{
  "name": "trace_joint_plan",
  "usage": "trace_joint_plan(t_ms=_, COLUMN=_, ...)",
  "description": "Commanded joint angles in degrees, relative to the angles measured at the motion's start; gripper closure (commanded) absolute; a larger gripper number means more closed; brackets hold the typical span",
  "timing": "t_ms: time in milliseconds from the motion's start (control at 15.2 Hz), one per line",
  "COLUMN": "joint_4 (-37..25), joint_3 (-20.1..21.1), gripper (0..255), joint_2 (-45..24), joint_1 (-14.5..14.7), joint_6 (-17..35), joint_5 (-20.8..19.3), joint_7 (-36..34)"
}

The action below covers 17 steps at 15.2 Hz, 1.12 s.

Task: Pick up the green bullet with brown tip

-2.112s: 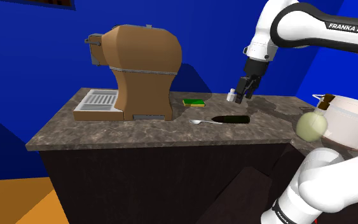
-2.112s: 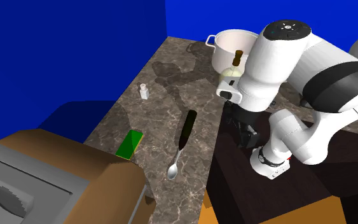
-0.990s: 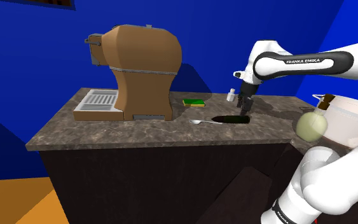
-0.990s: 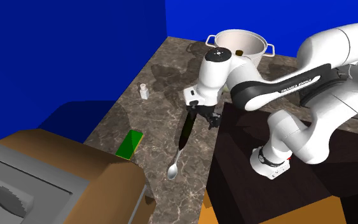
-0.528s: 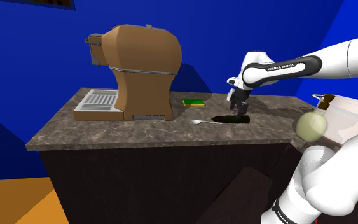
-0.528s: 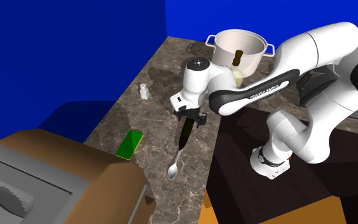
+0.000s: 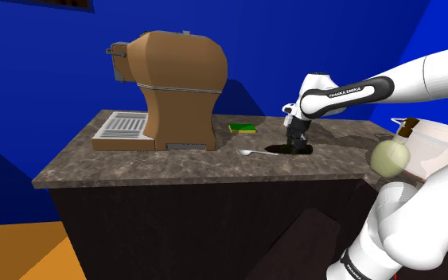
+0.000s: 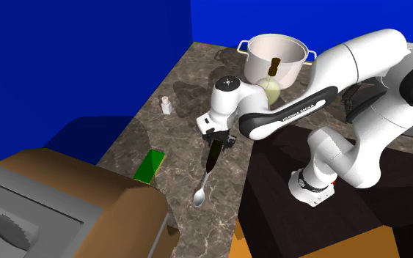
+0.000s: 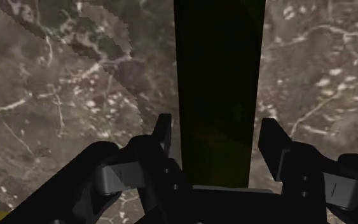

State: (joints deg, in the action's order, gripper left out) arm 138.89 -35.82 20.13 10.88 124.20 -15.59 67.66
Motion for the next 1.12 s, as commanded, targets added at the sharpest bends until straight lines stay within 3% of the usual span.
trace_joint_plan(t_ms=0, joint_4=0.11, joint_3=-0.02, gripper=255, joint_2=-0.02, joint_1=-0.01, joint_6=0.16, joint_5=-0.01, joint_7=-0.01)
trace_joint_plan(t_ms=528, joint_4=-0.02, joint_3=-0.07, gripper=255, joint_2=-0.22, joint_1=0.06, joint_6=0.21, joint_5=0.09, joint_7=0.05)
trace_joint_plan(t_ms=1056, joint_4=-4.20, joint_3=1.60, gripper=255, joint_2=2.48, joint_1=-0.12, joint_6=-6.55, joint_5=-0.03, joint_7=-0.32)
